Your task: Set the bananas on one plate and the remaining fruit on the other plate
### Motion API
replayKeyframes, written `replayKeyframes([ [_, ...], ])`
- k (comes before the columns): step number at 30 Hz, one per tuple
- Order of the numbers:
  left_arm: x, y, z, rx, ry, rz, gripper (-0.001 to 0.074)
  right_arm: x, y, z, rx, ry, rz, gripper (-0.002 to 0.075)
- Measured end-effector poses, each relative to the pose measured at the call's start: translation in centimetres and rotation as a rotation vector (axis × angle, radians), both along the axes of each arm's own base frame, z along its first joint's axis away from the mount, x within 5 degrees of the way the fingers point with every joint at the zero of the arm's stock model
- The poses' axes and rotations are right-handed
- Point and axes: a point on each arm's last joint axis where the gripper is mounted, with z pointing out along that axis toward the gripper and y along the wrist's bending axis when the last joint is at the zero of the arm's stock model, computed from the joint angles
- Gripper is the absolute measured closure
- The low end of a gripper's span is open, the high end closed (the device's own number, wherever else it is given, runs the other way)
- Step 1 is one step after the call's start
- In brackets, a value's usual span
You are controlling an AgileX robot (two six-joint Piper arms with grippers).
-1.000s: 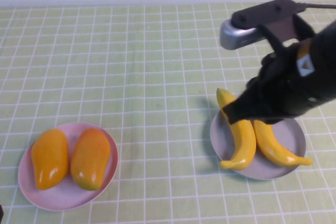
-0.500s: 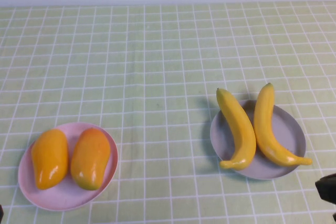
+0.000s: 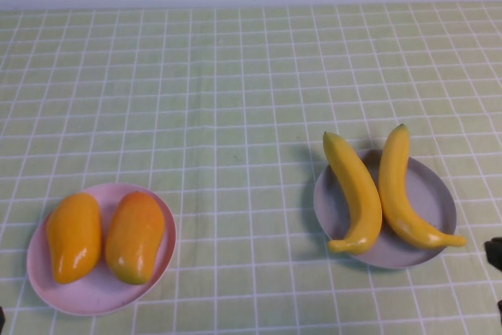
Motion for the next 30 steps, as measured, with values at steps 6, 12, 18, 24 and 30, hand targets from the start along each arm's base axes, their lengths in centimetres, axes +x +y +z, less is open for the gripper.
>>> replayKeyframes([
  [6,0.0,0.0,0.0,0.000,0.000,0.000,0.0731,-0.6,-4.3,-3.3,0.104,-0.199,-0.270,0.0741],
  [12,0.0,0.0,0.0,0.000,0.000,0.000,0.0731,-3.1,-7.4,-6.2,0.132,-0.418,-0.535,0.0741],
  [18,0.0,0.0,0.0,0.000,0.000,0.000,0.0732,-4.7,-7.7,-8.4,0.158,-0.551,-0.566,0.0741],
  [24,0.0,0.0,0.0,0.000,0.000,0.000,0.0732,-5.7,-7.6,-8.3,0.176,-0.618,-0.550,0.0742],
  [30,0.0,0.0,0.0,0.000,-0.001,0.000,0.0732,-5.9,-7.6,-9.0,0.159,-0.552,-0.539,0.0741],
])
